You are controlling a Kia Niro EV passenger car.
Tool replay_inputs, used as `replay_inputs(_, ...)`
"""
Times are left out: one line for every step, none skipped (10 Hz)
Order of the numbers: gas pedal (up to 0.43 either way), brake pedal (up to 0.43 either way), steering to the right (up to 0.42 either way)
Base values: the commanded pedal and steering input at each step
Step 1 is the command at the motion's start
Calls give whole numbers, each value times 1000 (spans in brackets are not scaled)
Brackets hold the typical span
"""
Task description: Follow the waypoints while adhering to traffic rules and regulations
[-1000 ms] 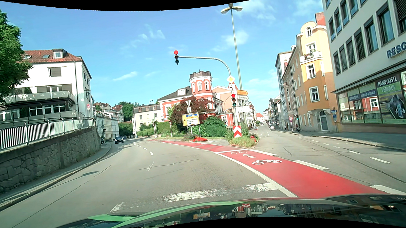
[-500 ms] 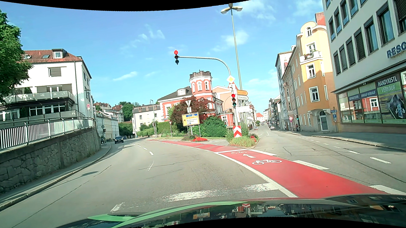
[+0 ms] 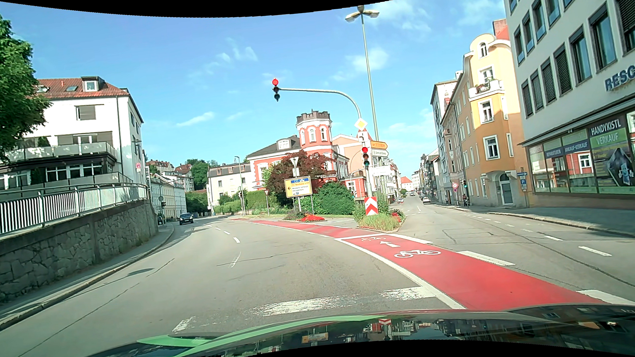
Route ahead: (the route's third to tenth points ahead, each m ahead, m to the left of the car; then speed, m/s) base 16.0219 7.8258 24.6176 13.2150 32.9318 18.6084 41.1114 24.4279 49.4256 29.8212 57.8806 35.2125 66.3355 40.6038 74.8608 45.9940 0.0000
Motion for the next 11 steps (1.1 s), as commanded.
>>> replay_inputs(0,451,-123)
replay_inputs(0,451,-123)
replay_inputs(0,451,-123)
replay_inputs(0,451,-123)
replay_inputs(0,451,-122)
replay_inputs(0,451,-123)
replay_inputs(0,457,-122)
replay_inputs(0,445,-123)
replay_inputs(0,335,-122)
replay_inputs(0,73,-122)
replay_inputs(0,0,-123)
